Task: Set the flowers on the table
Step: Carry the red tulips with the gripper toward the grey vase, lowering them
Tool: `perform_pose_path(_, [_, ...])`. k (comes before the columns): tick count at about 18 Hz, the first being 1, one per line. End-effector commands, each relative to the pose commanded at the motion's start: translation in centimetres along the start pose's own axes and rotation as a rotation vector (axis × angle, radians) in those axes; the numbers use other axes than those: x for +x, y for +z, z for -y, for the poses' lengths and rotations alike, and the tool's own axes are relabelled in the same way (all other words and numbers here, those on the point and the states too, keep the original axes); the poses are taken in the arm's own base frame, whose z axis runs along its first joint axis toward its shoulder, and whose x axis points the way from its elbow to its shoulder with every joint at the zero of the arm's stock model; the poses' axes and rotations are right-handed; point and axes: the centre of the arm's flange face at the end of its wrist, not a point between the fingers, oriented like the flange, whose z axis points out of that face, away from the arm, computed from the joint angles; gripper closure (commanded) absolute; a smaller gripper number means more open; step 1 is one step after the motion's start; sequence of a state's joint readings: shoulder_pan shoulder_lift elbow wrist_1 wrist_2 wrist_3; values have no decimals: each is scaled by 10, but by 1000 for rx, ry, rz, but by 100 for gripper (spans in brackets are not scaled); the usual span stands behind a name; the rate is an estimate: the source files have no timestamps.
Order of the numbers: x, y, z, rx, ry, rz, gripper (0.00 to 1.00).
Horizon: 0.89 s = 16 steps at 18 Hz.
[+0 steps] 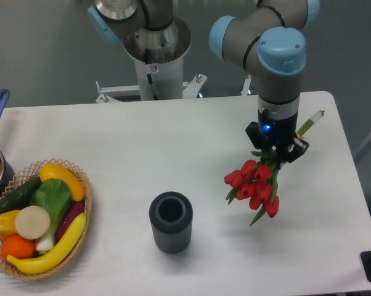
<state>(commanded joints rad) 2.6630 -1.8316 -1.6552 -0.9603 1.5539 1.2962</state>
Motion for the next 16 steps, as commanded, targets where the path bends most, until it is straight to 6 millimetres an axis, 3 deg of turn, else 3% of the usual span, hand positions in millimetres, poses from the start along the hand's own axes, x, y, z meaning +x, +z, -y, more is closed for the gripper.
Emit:
perform_pose_path(6, [8,5,7,0,-5,-13,66])
perform_pose_path(11, [30,24,11,-7,3,-59,66])
perform_pose_path(16, [46,32,27,-9,6,-79,66])
